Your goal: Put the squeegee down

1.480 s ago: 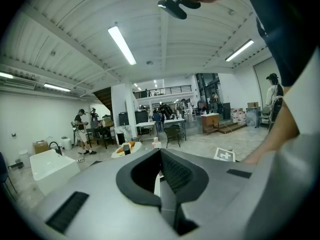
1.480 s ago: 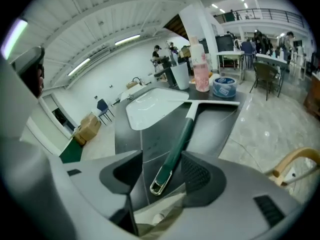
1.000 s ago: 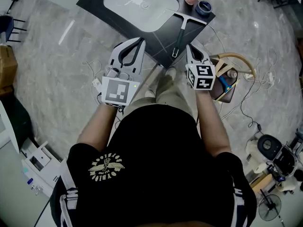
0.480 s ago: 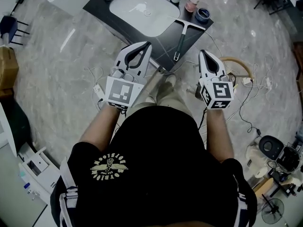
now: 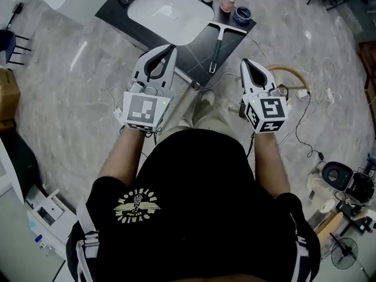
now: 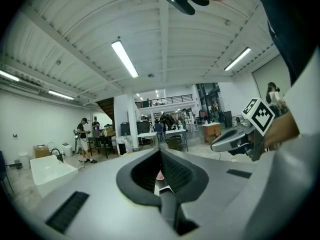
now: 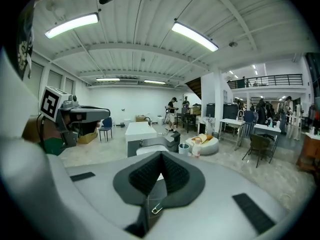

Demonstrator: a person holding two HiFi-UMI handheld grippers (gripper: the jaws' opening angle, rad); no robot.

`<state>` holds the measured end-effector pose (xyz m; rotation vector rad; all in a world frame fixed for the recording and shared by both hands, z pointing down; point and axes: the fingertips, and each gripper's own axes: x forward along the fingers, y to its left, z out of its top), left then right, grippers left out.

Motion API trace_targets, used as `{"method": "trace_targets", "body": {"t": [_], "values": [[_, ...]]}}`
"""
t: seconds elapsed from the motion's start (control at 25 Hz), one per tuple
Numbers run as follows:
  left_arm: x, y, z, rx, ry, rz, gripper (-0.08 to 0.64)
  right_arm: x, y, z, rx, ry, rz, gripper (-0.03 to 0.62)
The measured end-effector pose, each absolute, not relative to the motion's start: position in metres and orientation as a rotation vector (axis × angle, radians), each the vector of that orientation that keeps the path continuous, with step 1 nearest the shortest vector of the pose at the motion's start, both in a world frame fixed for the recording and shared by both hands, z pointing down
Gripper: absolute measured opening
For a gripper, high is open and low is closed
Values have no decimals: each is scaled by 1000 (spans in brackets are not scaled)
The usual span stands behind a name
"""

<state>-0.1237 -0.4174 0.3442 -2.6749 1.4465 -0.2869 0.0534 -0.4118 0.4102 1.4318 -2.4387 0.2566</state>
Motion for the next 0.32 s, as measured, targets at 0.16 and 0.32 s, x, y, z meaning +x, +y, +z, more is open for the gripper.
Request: {"method": "trace_targets", "body": {"t": [0.16,0.32], "values": [[-109,-426,342,-2682,1414,-275,23,49,-420,413,1396,-2457,276,28],[-94,-442,340,-2686,1379,-253,23,47,-437,417,1361,-2466,282,28]]}}
